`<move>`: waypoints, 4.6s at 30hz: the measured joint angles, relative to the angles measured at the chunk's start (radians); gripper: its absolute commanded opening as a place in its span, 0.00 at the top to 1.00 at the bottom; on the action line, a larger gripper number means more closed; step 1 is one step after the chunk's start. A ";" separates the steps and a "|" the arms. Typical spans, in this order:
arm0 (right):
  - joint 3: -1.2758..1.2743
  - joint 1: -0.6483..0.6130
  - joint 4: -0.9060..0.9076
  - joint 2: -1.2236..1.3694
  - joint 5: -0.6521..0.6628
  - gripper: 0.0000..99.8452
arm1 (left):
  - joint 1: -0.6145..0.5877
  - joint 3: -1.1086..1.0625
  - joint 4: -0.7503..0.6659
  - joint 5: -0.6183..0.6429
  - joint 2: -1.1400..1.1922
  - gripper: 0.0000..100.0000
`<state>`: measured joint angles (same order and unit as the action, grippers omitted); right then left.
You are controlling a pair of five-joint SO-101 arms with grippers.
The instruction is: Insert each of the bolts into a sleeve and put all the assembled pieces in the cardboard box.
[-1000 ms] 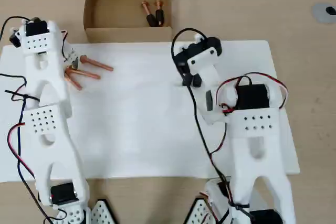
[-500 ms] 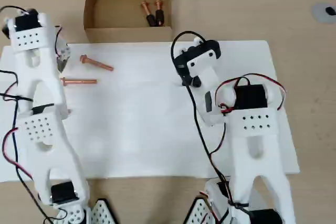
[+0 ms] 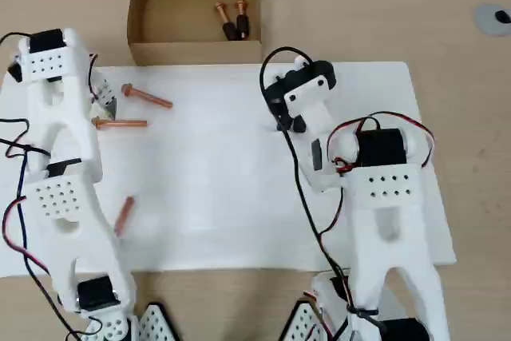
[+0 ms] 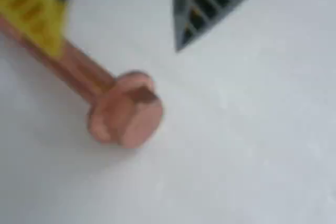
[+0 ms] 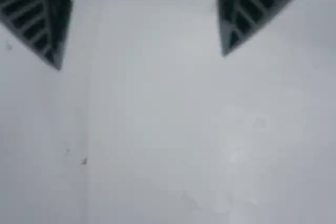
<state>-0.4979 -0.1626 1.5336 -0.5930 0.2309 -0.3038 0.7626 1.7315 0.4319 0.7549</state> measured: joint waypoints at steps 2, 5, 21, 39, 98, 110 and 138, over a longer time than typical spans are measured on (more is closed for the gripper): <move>0.000 0.000 0.000 0.000 0.000 0.76 | 0.000 0.000 -0.006 0.055 0.000 0.81; 0.000 0.000 0.000 0.000 0.000 0.76 | 0.000 -0.009 -0.021 0.189 0.000 0.81; 0.000 0.000 -0.014 0.000 0.000 0.76 | 0.009 0.041 -0.055 0.514 0.164 0.85; 0.000 0.000 -0.014 0.000 0.000 0.76 | 0.018 0.351 0.012 0.058 0.153 1.00; 1.054 -0.052 -0.009 1.378 -0.276 0.97 | 0.170 -1.114 -0.325 -0.671 -1.346 0.99; 1.215 -0.055 0.129 1.401 -0.239 0.99 | 0.170 -1.114 -0.325 -0.671 -1.346 0.99; 1.399 -0.098 0.239 1.398 -0.209 0.89 | 0.170 -1.114 -0.295 -0.701 -1.346 0.99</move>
<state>0.9014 -0.2608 1.7729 0.8048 0.0222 -0.1335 -0.3514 1.4369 -0.2693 -0.5907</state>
